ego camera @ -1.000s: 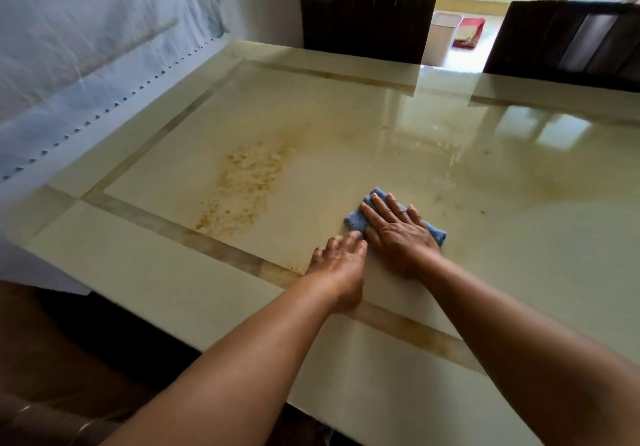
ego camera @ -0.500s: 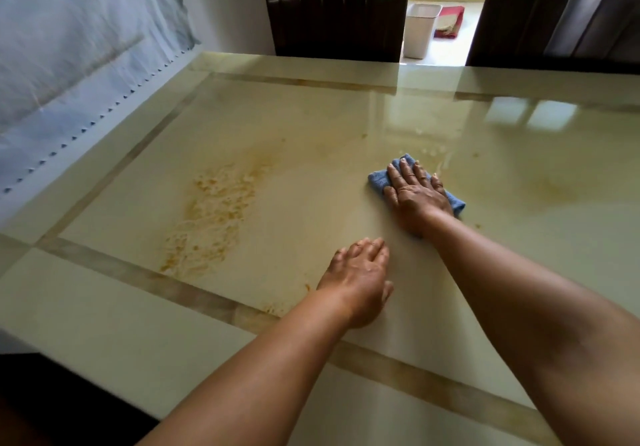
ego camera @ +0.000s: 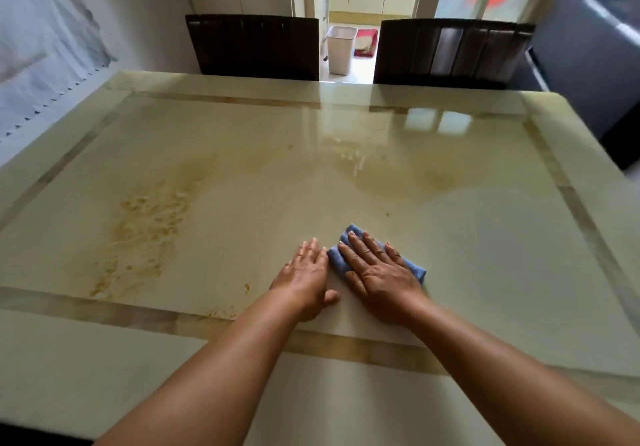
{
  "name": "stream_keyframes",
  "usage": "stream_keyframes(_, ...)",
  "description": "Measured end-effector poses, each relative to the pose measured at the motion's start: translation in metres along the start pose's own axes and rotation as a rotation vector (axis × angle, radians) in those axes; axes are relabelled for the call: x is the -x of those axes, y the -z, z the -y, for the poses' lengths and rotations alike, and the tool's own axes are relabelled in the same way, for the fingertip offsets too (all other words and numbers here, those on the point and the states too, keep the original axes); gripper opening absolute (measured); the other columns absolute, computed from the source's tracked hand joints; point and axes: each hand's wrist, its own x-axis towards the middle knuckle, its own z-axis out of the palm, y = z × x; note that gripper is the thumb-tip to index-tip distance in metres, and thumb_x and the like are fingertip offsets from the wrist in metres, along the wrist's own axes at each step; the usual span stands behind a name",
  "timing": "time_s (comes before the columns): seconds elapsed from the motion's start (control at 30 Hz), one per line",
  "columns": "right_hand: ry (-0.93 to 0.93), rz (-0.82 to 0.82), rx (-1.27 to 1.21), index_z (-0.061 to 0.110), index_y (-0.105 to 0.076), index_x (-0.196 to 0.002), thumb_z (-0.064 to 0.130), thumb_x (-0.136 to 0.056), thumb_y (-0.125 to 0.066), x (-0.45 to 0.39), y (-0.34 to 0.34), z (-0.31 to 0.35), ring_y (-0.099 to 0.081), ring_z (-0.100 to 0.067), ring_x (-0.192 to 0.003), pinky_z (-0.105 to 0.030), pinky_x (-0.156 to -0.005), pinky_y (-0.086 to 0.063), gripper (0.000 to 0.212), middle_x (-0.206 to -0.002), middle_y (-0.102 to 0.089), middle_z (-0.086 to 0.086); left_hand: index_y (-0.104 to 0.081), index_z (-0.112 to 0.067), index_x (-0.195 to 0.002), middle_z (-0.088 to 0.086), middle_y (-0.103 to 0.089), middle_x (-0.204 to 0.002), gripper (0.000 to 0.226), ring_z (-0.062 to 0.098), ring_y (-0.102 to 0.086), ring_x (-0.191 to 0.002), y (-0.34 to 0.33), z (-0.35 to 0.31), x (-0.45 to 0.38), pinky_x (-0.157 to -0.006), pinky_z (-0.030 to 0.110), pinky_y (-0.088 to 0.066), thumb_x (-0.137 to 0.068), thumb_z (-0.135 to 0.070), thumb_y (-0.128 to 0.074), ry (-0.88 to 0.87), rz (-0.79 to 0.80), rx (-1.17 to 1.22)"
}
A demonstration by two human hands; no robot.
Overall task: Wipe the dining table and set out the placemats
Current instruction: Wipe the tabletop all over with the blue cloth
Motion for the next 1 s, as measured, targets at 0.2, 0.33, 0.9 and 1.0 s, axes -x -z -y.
stream_keyframes(0.2,-0.340,-0.042,-0.034,0.030,0.001,-0.150,0.045,-0.100,-0.017,-0.039,0.029,-0.065,0.013,-0.013,-0.145,-0.039,-0.116,0.003,0.055,-0.158,0.015,0.006,0.004,-0.013,-0.148,0.008,0.014,-0.157,0.090,0.021,0.009,-0.145,0.004,-0.004,-0.008,-0.119,0.035,-0.007,-0.088,-0.043,-0.056,-0.020,0.010,-0.042)
stream_keyframes(0.33,-0.598,-0.148,-0.094,0.025,-0.001,-0.151,0.044,-0.099,-0.017,-0.075,0.045,-0.104,0.010,-0.017,-0.146,-0.041,-0.116,0.003,0.057,-0.159,0.012,0.001,0.006,-0.016,-0.148,0.005,0.016,-0.156,0.093,0.020,0.010,-0.145,0.002,-0.004,-0.011,-0.119,0.036,-0.010,-0.086,-0.044,-0.058,-0.024,0.005,-0.035)
stream_keyframes(0.9,-0.113,-0.020,-0.023,0.027,0.001,-0.150,0.044,-0.100,-0.018,-0.117,0.035,-0.014,0.014,-0.015,-0.145,-0.037,-0.116,0.007,0.056,-0.158,0.014,0.005,-0.002,-0.021,-0.149,0.002,0.009,-0.158,0.094,0.017,0.005,-0.146,0.004,0.001,-0.015,-0.117,0.034,-0.011,-0.082,-0.048,-0.062,-0.025,-0.019,-0.016)
stream_keyframes(1.0,-0.013,-0.003,0.003,0.029,0.003,-0.150,0.045,-0.100,-0.017,-0.097,0.020,0.010,0.016,-0.012,-0.144,-0.035,-0.117,0.008,0.057,-0.157,0.013,0.008,-0.030,-0.017,-0.141,0.008,-0.027,-0.149,0.073,0.025,-0.027,-0.137,0.004,0.002,-0.004,-0.109,0.036,-0.029,-0.082,-0.047,-0.061,-0.049,-0.157,-0.041)
